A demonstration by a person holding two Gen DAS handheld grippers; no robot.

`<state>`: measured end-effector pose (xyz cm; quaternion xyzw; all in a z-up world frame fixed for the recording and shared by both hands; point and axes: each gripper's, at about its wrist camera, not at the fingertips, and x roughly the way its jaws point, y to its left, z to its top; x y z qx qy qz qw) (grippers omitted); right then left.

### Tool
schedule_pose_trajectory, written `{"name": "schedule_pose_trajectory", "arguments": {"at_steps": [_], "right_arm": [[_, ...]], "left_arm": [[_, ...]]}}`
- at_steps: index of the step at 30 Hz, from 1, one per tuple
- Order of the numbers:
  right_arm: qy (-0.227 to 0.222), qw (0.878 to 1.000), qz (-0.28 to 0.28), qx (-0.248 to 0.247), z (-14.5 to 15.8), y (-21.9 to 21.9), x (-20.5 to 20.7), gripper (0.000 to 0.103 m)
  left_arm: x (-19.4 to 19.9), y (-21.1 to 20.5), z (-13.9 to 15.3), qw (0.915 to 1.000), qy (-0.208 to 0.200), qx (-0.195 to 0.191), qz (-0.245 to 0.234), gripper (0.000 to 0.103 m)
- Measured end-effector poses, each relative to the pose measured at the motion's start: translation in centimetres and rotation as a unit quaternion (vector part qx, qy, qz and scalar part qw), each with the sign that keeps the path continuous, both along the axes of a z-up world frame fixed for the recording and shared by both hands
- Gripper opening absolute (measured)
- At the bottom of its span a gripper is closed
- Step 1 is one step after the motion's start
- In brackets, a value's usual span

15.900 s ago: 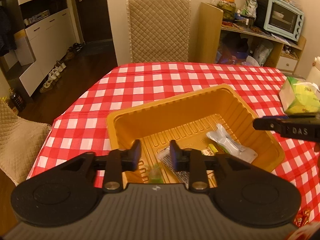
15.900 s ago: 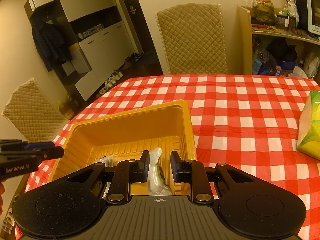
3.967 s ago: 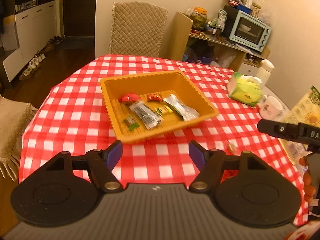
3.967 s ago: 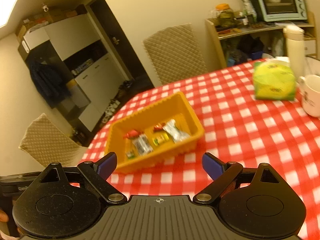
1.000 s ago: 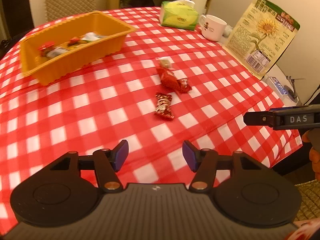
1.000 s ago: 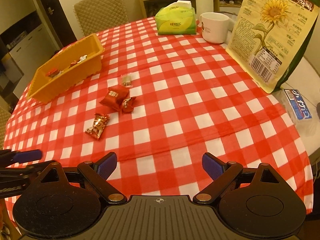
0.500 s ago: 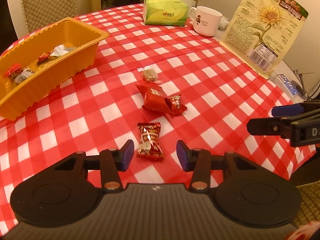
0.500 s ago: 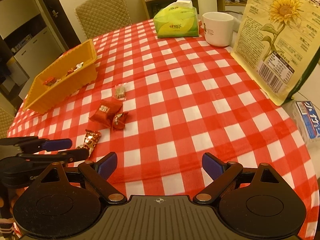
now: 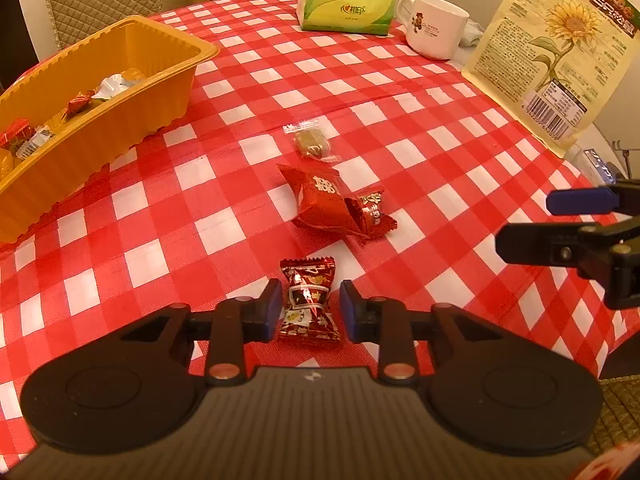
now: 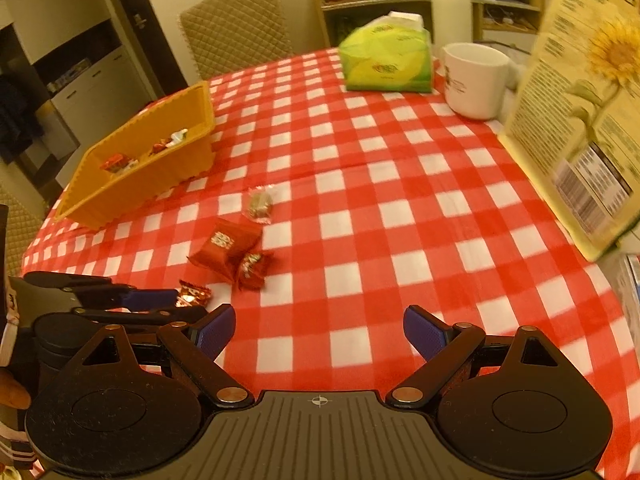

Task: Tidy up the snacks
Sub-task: 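Grasp the small red-gold candy with the left tool while the right tool grasps another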

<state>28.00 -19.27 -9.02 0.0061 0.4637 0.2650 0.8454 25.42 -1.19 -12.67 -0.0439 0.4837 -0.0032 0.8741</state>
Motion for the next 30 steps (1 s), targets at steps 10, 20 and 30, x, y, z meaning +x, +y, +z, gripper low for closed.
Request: {"name": "schedule_pose_trajectory", "arguments": {"at_steps": [10,20,30], "right_arm": [[-0.004,0.999,0.038,0.015,-0.7,2.1,1.6,0.069],[0.011,0.997,0.070,0.019,-1.8,4.9,3.0,0.043],[0.016,0.996,0.084,0.008,-3.0,7.0,4.1,0.028]], "left_arm": [[-1.4,1.7,0.9,0.9992,-0.006,-0.009,0.038,0.018],[-4.7,5.9,3.0,0.9928,-0.019,0.003,0.118,0.018],[-8.2,9.0,3.9,0.9829,-0.020,0.009,0.183,0.018]]}}
